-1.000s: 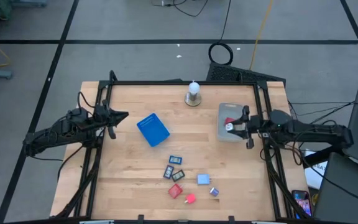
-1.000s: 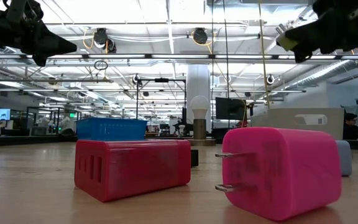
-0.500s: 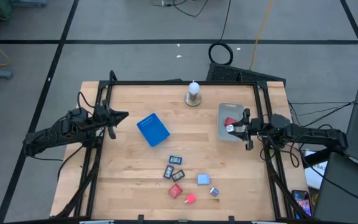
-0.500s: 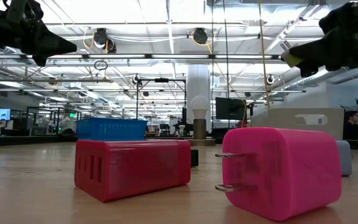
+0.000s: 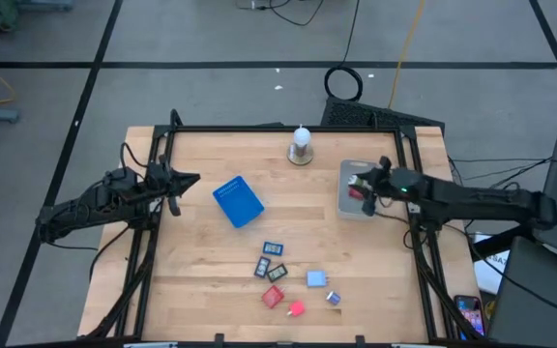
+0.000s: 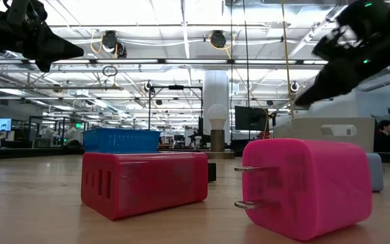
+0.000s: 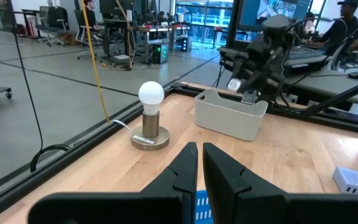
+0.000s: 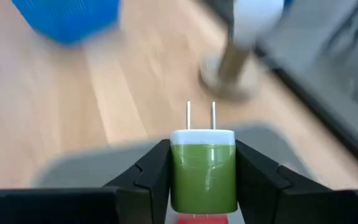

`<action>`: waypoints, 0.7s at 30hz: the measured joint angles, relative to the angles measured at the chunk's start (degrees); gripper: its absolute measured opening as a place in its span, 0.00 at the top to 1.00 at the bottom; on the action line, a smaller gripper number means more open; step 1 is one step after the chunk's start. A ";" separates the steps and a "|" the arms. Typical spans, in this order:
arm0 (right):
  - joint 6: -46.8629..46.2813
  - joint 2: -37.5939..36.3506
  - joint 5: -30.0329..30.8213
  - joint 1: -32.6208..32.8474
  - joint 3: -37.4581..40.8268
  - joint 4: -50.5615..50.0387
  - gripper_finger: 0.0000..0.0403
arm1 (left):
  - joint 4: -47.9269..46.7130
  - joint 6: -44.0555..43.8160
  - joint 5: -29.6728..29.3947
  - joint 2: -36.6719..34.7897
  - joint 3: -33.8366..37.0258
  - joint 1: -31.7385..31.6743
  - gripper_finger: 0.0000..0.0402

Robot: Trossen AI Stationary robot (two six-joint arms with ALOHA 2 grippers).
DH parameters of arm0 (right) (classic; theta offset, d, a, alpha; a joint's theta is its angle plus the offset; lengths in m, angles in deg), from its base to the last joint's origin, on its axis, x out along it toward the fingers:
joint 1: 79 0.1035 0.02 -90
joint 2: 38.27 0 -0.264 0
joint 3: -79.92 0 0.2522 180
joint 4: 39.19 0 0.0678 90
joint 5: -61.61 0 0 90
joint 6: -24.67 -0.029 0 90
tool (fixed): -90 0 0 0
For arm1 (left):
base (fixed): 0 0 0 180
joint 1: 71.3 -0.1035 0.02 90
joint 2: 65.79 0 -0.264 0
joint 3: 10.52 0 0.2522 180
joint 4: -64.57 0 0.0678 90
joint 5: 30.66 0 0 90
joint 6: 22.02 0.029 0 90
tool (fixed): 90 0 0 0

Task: Pick & Place Office items
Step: Put the green charger adapter into the gray bin

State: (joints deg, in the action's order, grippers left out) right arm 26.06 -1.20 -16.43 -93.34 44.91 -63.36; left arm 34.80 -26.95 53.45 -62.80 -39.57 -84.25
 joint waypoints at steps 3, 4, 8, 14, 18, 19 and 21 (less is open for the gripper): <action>-0.84 8.42 -0.01 -2.14 -3.88 -6.27 0.68 | 0.00 -0.07 0.00 0.00 0.00 0.00 0.94; -0.94 10.85 -0.02 -2.76 -4.91 -7.18 0.68 | 0.00 -0.07 0.00 0.00 0.00 0.02 0.94; -0.42 17.72 -0.22 -4.54 -7.55 -7.87 0.68 | 0.00 -0.07 0.00 0.00 0.00 0.00 0.94; -0.10 23.21 -2.82 -7.56 -8.48 -6.07 0.68 | 0.00 -0.07 0.00 0.00 0.00 0.02 0.94; -0.08 26.08 -4.57 -9.51 -8.48 -4.39 0.68 | 0.00 -0.05 0.00 0.00 0.00 0.01 0.94; 1.02 26.72 -4.41 -9.91 -8.48 -4.28 0.68 | 0.00 -0.05 0.00 0.00 0.00 0.02 0.94; 3.20 27.88 -4.29 -10.90 -8.48 -4.20 0.68 | 0.00 -0.05 0.00 0.00 0.00 0.00 0.94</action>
State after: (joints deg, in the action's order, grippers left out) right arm 29.26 26.68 -20.71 -104.24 36.42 -67.56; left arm 34.80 -26.99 53.45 -62.80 -39.57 -84.25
